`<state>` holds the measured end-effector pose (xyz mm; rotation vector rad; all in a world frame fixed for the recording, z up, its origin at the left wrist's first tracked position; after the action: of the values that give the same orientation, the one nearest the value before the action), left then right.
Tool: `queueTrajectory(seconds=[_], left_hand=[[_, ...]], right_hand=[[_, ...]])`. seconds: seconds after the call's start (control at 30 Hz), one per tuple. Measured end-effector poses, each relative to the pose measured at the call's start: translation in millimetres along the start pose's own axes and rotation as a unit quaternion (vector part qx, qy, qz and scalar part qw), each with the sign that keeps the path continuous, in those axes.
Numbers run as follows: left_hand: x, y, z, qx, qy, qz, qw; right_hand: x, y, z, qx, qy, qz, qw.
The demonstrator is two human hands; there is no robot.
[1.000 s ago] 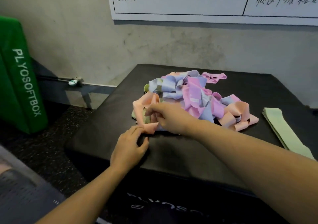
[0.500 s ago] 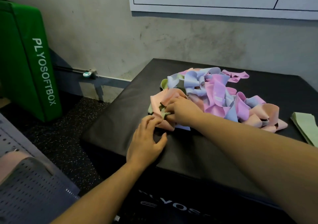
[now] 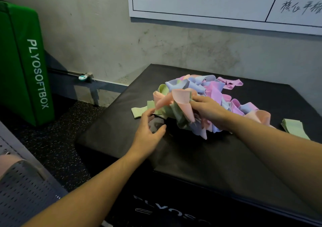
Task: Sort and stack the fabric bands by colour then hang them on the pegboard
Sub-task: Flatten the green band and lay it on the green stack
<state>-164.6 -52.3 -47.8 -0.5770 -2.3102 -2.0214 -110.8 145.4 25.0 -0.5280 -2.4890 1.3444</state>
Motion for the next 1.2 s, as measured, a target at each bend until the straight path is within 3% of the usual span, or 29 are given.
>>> queueTrajectory(seconds=[0.17,0.27,0.37,0.43,0.53,0.63,0.77,0.83,0.93,1.03,1.1,1.2], left_hand=[[16,38,30,-0.084,-0.005,0.046,0.995],[19,50,52,-0.123,-0.044,0.019,0.991],[26,55,71,-0.106,-0.068,0.024,0.992],[29,58,83,-0.087,-0.083,0.055,0.991],[28,59,89,-0.001,-0.082,0.131,0.988],[32,34,82,0.109,-0.053,0.129,0.984],[31,1,79,0.250,-0.105,0.112,0.956],[30,-3,83,0.299,-0.117,0.125,0.939],[44,3,80,0.248,-0.064,0.116,0.960],[47,3,85,0.225,-0.086,0.127,0.962],[43,3,85,0.190,-0.089,0.098,0.973],[41,1,88,0.126,-0.088,0.063,0.986]], right_hand=[[-2,6,4,0.080,-0.027,0.029,0.996],[7,17,14,0.080,-0.061,0.057,0.993],[3,14,14,0.112,-0.036,0.068,0.991],[2,10,5,0.122,0.013,0.023,0.992],[10,14,-15,0.070,0.104,-0.074,0.989],[21,30,-35,-0.051,0.141,-0.098,0.984],[38,63,-52,-0.034,0.206,-0.041,0.977],[44,67,-54,-0.077,0.202,-0.033,0.976],[51,64,-65,-0.082,0.170,0.013,0.982],[54,66,-75,-0.016,0.120,0.086,0.989],[50,71,-80,-0.057,0.129,0.111,0.984],[48,78,-85,-0.182,0.164,0.080,0.966]])
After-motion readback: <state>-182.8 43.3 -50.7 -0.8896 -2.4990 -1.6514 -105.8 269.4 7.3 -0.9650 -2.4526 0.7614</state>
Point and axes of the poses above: each hand's wrist, its own x-axis towards the middle knuckle, its own z-axis out of the palm, y = z × x, the point moved 8 cm from there along x, towards the middle knuckle, and after that the axes turned 12 degrees about y, right-handed, at the moved point
